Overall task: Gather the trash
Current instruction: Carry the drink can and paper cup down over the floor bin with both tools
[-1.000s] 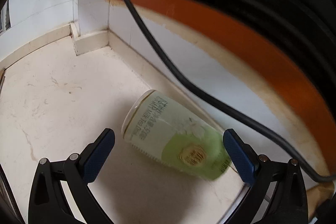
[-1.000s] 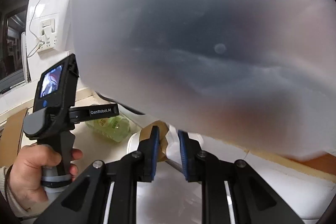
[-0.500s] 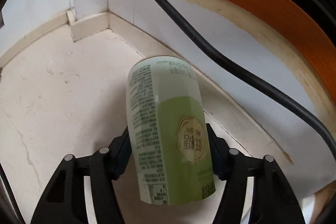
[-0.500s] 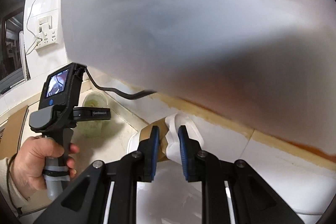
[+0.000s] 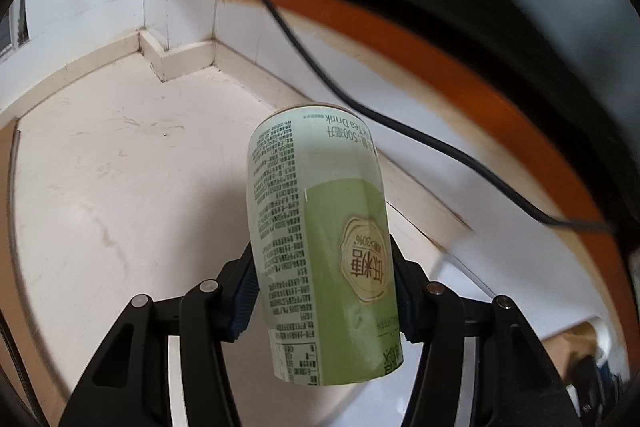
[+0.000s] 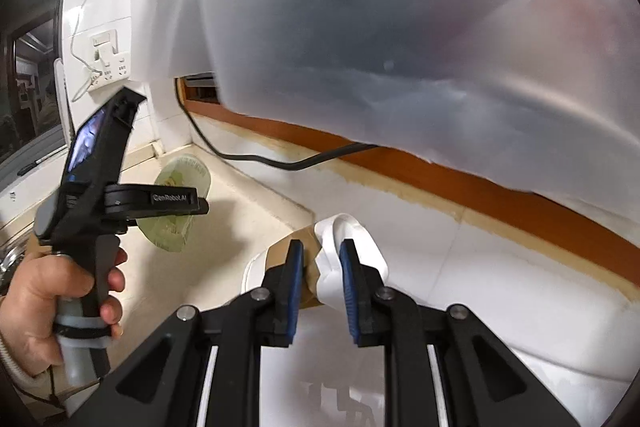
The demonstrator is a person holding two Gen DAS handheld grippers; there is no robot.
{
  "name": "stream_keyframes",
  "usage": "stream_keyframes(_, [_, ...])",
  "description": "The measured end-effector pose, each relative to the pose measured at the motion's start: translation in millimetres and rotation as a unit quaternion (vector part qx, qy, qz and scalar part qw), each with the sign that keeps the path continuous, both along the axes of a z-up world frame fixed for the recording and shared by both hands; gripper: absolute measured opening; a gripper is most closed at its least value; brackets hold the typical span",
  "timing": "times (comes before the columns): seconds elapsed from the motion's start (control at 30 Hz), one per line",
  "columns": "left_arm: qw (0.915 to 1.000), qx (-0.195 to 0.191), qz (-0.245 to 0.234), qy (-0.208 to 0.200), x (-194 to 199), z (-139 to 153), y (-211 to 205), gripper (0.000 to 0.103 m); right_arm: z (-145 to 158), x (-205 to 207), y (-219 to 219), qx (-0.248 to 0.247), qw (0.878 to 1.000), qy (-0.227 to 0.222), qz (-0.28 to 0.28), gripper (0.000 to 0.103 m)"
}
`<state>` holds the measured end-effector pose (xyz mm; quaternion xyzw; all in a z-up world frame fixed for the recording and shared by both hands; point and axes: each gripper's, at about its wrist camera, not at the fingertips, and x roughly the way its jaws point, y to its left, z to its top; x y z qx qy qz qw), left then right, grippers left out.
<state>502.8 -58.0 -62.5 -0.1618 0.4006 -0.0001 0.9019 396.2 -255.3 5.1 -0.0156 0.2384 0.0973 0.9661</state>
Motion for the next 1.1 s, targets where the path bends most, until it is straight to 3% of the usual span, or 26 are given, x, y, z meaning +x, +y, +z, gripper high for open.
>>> stream_keyframes(0.1, [0.9998,0.003,-0.016,-0.010,-38,16,1,0.054,3,-27,6,0.003,1.000,0.007,0.001,0.018])
stream_keyframes(0.23, [0.9989,-0.021,-0.041,-0.012,-104,30,5,0.054,4,-68,11,0.015,1.000,0.022,0.005,0.018])
stream_keyframes(0.47, [0.9951,-0.027,-0.091,-0.026,-229,37,13,0.054,-6,-153,18,0.035,0.998,0.038,0.023,0.018])
stream_keyframes(0.6, [0.9932,-0.029,-0.107,-0.037,-302,28,28,0.054,-16,-206,27,0.037,0.998,0.038,0.036,0.018])
stream_keyframes(0.77, [0.9917,0.010,-0.120,-0.047,-382,12,34,0.055,-32,-268,46,0.028,0.998,0.032,0.054,0.018])
stream_keyframes(1.0, [0.9899,0.054,-0.123,-0.045,-447,-31,50,0.055,-75,-326,87,-0.014,0.995,0.048,0.089,0.019])
stream_keyframes(1.1, [0.9903,0.044,-0.130,-0.020,-461,-59,56,0.055,-94,-339,99,-0.038,0.993,0.060,0.100,0.019])
